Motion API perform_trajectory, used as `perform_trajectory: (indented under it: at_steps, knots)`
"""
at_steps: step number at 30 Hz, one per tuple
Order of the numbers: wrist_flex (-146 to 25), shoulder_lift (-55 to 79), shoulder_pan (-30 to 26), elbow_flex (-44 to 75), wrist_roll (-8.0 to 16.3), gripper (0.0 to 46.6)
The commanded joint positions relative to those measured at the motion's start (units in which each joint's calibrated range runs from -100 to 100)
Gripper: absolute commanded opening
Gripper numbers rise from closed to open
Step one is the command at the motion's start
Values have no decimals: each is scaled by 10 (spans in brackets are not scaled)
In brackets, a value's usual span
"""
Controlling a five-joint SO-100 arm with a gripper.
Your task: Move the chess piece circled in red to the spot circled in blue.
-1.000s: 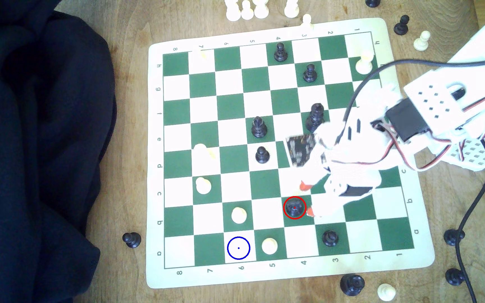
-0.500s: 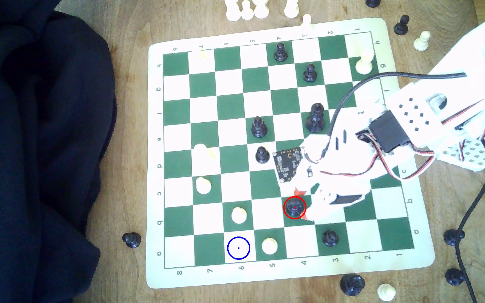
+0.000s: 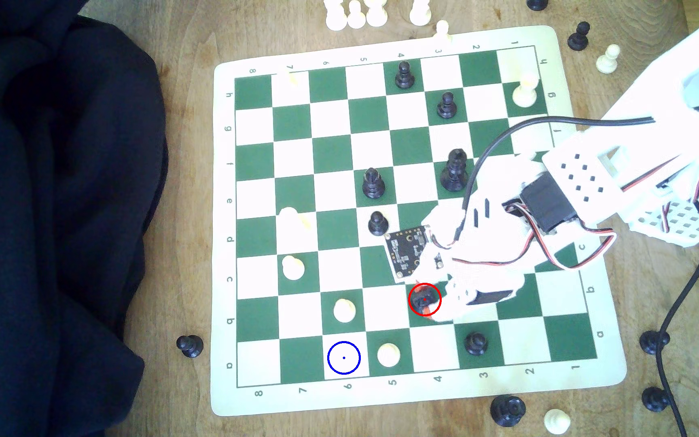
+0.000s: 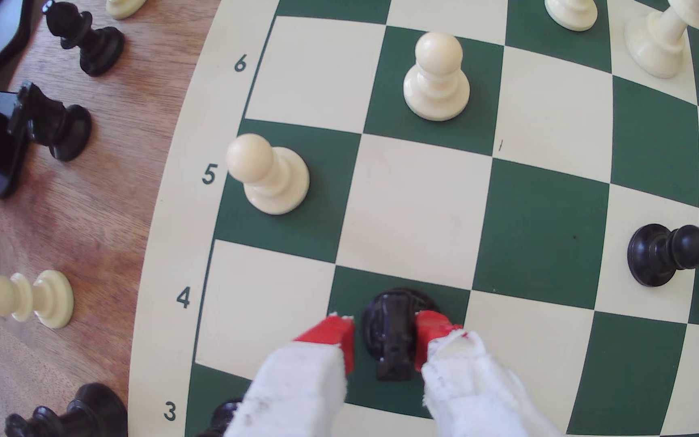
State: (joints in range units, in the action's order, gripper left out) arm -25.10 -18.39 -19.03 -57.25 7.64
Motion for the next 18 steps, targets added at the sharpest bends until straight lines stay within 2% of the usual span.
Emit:
perform_trajectory:
  at_steps: [1,2,11,18]
  knots:
    - [9,-5,2,46,-3,21]
    - [9,-6,2,46,-3,4]
    - [-81,-77,1,87,-2,3]
    - [-131,-57,-18,224,-2,2]
